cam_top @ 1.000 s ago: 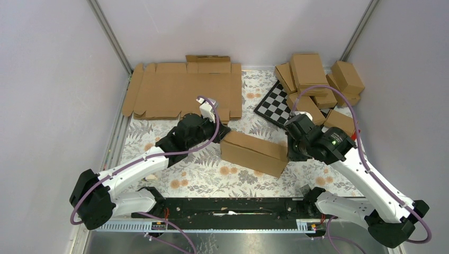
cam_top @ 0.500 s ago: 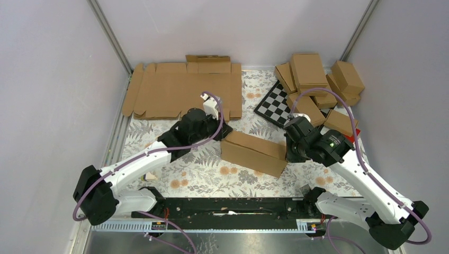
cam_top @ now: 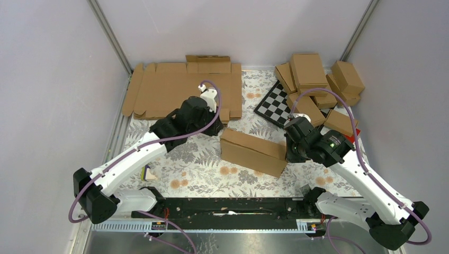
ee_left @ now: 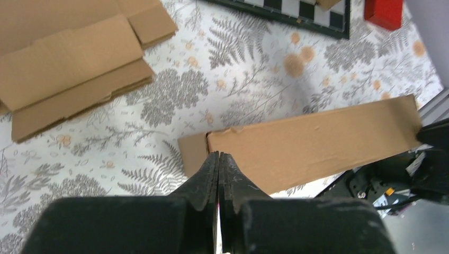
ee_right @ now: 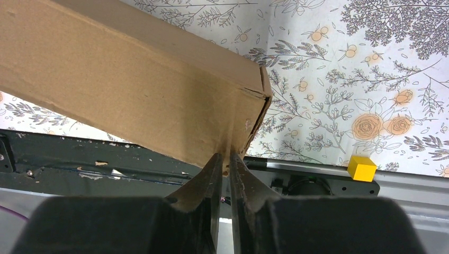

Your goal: Fold the paper box

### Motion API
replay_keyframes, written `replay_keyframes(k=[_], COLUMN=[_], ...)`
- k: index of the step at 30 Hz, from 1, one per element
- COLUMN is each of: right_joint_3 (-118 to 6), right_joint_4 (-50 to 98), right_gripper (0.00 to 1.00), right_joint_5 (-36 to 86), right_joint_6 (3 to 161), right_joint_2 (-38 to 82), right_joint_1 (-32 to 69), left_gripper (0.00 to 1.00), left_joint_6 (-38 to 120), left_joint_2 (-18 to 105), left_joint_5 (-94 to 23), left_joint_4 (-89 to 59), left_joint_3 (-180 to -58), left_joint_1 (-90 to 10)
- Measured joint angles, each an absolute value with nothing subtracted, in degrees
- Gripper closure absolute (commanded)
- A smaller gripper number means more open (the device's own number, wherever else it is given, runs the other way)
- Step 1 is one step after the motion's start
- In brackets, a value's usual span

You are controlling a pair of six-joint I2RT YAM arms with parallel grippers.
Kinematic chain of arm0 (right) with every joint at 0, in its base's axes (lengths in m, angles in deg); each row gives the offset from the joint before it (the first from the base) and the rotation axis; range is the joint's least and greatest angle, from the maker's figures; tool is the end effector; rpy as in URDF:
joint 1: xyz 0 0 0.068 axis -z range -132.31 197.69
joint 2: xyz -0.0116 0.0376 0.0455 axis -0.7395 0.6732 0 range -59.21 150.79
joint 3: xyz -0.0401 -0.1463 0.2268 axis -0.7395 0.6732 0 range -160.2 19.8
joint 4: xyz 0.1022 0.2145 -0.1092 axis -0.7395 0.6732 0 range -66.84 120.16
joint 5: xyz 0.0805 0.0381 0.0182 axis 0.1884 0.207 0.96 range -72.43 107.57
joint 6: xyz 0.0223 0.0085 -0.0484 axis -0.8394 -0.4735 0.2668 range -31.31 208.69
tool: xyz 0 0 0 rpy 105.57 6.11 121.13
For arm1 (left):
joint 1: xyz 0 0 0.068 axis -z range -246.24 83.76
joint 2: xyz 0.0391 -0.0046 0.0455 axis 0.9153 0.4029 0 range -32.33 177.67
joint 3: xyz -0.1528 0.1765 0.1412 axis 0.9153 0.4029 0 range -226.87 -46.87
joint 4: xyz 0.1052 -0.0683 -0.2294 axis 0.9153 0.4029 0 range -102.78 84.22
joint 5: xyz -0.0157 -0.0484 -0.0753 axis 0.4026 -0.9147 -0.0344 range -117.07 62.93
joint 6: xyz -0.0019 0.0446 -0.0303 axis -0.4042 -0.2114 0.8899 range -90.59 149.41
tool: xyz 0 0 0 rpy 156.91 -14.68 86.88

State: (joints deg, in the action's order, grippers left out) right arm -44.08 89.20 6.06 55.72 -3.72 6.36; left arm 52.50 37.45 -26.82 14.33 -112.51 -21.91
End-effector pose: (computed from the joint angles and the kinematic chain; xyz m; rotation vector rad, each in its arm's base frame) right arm 0.1266 0.1019 0.3342 -0.1120 2.5621 0.2428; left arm 0.1941 -0.1892 0.3467 0.4020 2.1580 -0.6817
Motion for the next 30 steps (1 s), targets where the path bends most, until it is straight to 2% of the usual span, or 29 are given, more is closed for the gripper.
replay_keyframes(k=[7, 15, 25, 30], right_joint_3=[-44.0, -43.7, -43.6, -43.6], right_joint_4=[89.1, 88.7, 88.3, 88.3], right_gripper=[0.83, 0.82, 0.82, 0.82], right_joint_5=[6.1, 6.0, 6.1, 6.1], right_joint_6=[55.8, 55.8, 55.8, 55.8], right_joint_2=[-3.9, -4.0, -4.0, -4.0], right_joint_1=[6.4, 6.4, 6.4, 6.4], left_gripper=[1.00, 1.00, 1.00, 1.00], left_joint_6=[52.8, 53.9, 53.3, 53.5], left_joint_2=[37.4, 35.9, 35.4, 33.7], left_joint_5=[-28.8, -29.2, -28.9, -31.9], left_joint_4=[20.1, 16.4, 22.1, 20.2], left_joint_3=[-111.8, -107.4, -112.8, -111.0], left_joint_1=[-21.9, -22.1, -22.0, -21.9])
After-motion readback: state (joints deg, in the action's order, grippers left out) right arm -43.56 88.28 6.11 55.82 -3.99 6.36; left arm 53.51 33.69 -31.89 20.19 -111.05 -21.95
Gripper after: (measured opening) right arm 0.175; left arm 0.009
